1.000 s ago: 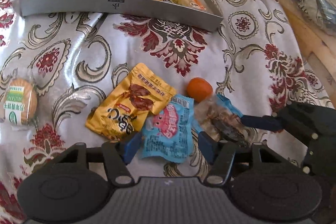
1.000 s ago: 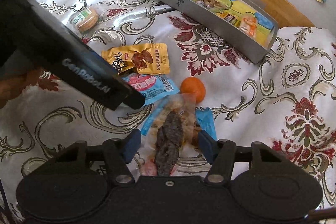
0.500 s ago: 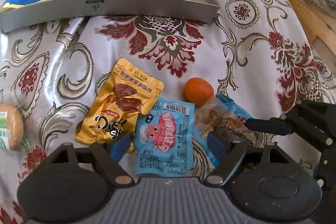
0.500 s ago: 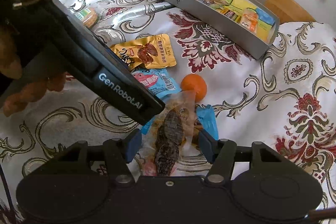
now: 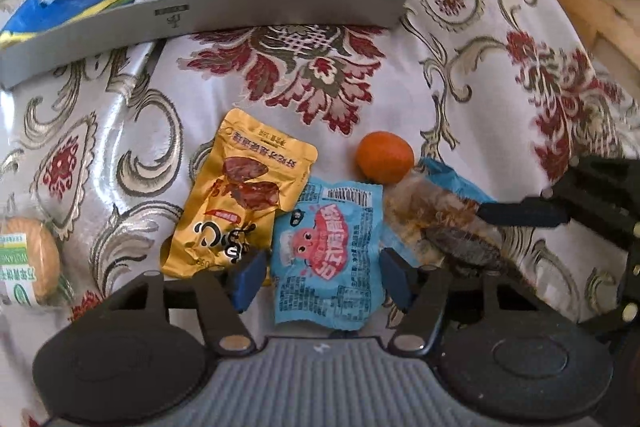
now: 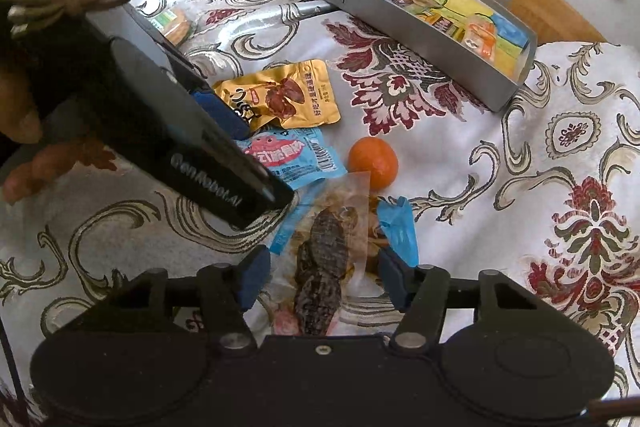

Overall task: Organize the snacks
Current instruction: 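Grasp the clear bag of dried meat with the right tool while the left tool grasps the light-blue candy pack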

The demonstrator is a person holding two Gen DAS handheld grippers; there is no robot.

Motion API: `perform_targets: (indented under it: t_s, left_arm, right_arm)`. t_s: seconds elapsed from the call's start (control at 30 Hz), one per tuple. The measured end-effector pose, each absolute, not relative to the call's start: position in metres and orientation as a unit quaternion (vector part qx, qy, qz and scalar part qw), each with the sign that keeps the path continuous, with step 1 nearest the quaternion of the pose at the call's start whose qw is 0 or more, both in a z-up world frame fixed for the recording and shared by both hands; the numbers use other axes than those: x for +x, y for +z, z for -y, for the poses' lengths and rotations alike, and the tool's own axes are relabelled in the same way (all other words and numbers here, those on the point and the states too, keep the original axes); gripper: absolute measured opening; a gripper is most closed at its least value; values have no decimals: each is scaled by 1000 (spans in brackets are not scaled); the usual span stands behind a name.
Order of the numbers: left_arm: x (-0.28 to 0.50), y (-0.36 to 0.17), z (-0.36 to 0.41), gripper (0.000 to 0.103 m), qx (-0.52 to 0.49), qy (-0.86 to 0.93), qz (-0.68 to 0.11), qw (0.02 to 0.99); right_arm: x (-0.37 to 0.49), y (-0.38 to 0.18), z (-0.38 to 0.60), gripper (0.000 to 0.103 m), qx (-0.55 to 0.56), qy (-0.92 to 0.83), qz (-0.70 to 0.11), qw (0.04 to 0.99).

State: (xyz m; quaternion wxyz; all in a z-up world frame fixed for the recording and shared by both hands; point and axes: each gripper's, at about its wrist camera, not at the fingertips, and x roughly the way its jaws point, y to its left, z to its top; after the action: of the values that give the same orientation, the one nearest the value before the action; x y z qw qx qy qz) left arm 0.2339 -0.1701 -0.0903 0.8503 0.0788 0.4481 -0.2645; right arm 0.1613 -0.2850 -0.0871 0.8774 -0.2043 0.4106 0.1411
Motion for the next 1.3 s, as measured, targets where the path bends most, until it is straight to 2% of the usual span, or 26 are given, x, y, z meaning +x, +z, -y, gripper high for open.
perform_targets:
  t_s: [0.17, 0.33, 0.7, 1.3]
  left_arm:
    - [230, -90, 173, 62, 89, -259, -444, 853]
    - [228, -90, 173, 59, 90, -255, -440, 856]
    - [220, -86, 158, 55, 64, -241, -451, 857]
    - [214, -76, 147, 54, 22, -214, -480, 851]
  right_arm:
    - [161, -88, 286, 52, -212, 136, -409, 877]
    - [158, -90, 278, 49, -239, 137, -402, 873]
    - [152, -93, 269, 48, -279, 135, -384, 870]
    - [140, -86, 261, 48, -312, 132, -338, 878]
